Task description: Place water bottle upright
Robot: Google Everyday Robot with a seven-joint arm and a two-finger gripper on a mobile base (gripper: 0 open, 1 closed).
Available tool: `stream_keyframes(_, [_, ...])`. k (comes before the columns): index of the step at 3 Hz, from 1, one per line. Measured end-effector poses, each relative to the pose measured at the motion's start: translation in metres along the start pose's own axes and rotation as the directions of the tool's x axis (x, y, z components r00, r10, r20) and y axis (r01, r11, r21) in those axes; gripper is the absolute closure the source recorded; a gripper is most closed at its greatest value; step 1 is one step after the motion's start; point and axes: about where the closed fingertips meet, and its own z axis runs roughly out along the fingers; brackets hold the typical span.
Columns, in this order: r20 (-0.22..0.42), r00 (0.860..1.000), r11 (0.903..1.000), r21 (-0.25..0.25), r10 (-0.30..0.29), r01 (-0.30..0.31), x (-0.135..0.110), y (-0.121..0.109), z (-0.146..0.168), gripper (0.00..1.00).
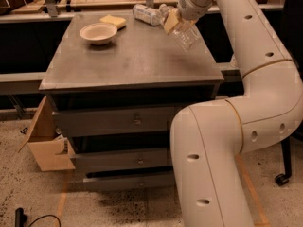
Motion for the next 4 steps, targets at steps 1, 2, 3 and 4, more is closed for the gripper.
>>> stream_keyframes(1, [0.000,0.999,0.9993,-0.011,-0.036,0.036,0.005,-0.003,0.010,1.00])
stream_keyframes(2, [-0.015,0.998,0.9979,-0.005,-0.064,0.064,0.016,-0.001,0.026,1.00])
stream_keyframes(3, [-0.044,0.996,0.9968,-0.023,-0.078,0.077,0.028,0.014,0.016,1.00])
stream_keyframes(4, [-0.062,0.995,0.9965,-0.046,-0.072,0.070,0.034,0.019,-0.010,1.00])
